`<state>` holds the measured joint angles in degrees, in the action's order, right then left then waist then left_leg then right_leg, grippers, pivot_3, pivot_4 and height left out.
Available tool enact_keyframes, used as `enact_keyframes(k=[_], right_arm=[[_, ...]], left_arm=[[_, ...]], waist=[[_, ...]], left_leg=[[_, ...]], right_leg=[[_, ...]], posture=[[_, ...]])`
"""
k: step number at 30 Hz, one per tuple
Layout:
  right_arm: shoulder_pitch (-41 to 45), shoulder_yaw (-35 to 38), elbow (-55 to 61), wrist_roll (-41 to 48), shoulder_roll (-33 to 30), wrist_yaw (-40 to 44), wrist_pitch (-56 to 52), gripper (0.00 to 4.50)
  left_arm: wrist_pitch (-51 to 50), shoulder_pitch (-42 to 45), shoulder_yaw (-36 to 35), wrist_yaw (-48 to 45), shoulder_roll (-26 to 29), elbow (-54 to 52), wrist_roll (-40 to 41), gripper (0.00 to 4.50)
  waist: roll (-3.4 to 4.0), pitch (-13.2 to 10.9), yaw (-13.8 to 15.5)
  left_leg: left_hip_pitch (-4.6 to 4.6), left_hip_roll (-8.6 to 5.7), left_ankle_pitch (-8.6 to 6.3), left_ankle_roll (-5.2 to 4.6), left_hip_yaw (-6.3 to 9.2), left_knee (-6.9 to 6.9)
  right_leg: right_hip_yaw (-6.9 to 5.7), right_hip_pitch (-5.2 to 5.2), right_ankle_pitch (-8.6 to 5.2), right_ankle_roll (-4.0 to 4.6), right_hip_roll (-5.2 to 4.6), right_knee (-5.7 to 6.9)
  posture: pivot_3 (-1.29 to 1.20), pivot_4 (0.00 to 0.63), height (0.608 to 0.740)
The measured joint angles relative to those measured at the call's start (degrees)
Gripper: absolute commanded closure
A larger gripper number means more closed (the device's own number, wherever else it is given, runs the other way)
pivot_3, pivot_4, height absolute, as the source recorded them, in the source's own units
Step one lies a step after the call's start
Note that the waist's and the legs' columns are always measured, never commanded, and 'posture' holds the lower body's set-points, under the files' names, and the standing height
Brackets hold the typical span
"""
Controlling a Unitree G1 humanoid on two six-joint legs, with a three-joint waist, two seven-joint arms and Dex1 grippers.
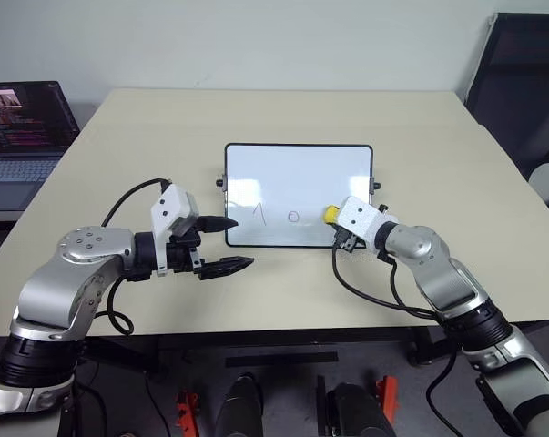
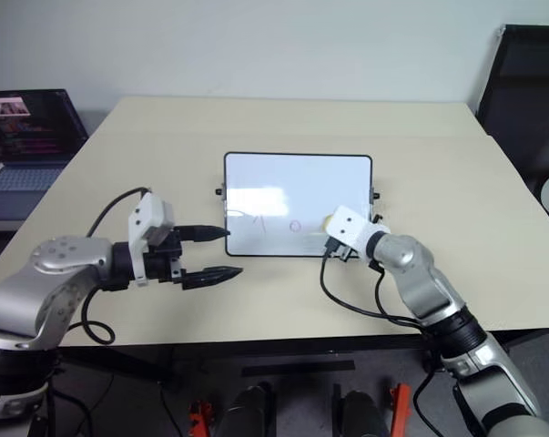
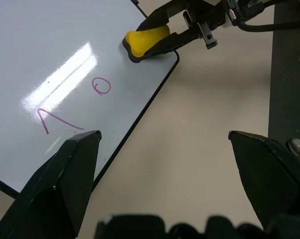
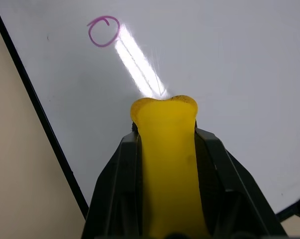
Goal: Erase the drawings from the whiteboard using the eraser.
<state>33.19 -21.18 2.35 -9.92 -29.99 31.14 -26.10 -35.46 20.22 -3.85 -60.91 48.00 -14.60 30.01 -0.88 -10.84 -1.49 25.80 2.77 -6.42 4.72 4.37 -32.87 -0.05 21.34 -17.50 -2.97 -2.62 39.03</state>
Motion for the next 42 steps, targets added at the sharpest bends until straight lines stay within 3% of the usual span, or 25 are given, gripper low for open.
enact_keyframes(k=[7, 16, 22, 28, 34, 42], right_arm=[[-0.2, 2.1, -0.4, -0.1, -1.9, 0.6, -0.1, 3.43], [3.4, -2.0, -3.0, -2.8, 5.7, 1.5, -0.4, 3.43], [3.4, -2.2, -2.5, -4.2, 5.8, 2.0, 0.5, 3.43], [2.0, 4.2, 8.6, 1.5, 5.2, 6.1, -5.5, 3.43], [-2.4, 4.1, 19.0, 6.7, 5.4, 10.1, -13.1, 3.43], [-7.6, 1.2, 19.6, 8.0, 5.2, 9.3, -14.0, 3.43]], left_arm=[[0.1, -1.6, 0.0, -0.3, 0.1, 0.9, -0.3, 0.0], [0.0, -3.9, -0.2, -0.3, 0.2, 0.3, -0.3, 0.0], [-0.3, -6.7, -2.1, 1.4, 1.1, -0.5, -0.3, 0.0], [-0.7, -10.4, -6.3, 3.4, 1.8, -0.8, -0.2, 0.0], [-1.5, -12.1, -8.1, 5.3, 1.8, -1.7, 0.4, 0.0], [-1.9, -13.6, -9.5, 7.8, 1.7, -3.2, 1.5, 0.0]], waist=[[-0.04, 0.0, 0.0], [-0.11, 0.1, -1.0], [-0.1, 0.1, -0.7], [-0.11, 0.0, -0.3], [-0.12, 0.1, -0.3], [-0.13, 0.1, -0.3]], left_leg=[[-0.07, 0.0, 0.02, -0.02, -0.01, -0.03], [-0.23, 0.06, 0.04, -0.05, -0.01, 0.02], [-0.22, 0.07, 0.03, -0.05, -0.18, 0.06], [-0.11, 0.12, 0.02, -0.04, -0.29, 0.15], [-0.07, 0.15, 0.0, -0.01, -0.38, 0.16], [-0.07, 0.19, -0.01, 0.0, -0.5, 0.16]], right_leg=[[0.03, 0.02, 0.13, 0.14, -0.02, -0.01], [0.45, 0.08, 0.26, 0.19, 0.26, 0.01], [0.63, 0.17, 0.24, 0.17, 0.27, -0.03], [0.72, 0.37, 0.23, 0.18, 0.28, -0.03], [0.78, 0.44, 0.18, 0.19, 0.27, -0.03], [0.87, 0.55, 0.19, 0.18, 0.27, -0.04]], posture=[[0.0, 0.15, 0.74], [0.0, 0.15, 0.74], [0.0, 0.15, 0.74], [0.0, 0.15, 0.74], [0.0, 0.15, 0.74], [0.0, 0.15, 0.74]])
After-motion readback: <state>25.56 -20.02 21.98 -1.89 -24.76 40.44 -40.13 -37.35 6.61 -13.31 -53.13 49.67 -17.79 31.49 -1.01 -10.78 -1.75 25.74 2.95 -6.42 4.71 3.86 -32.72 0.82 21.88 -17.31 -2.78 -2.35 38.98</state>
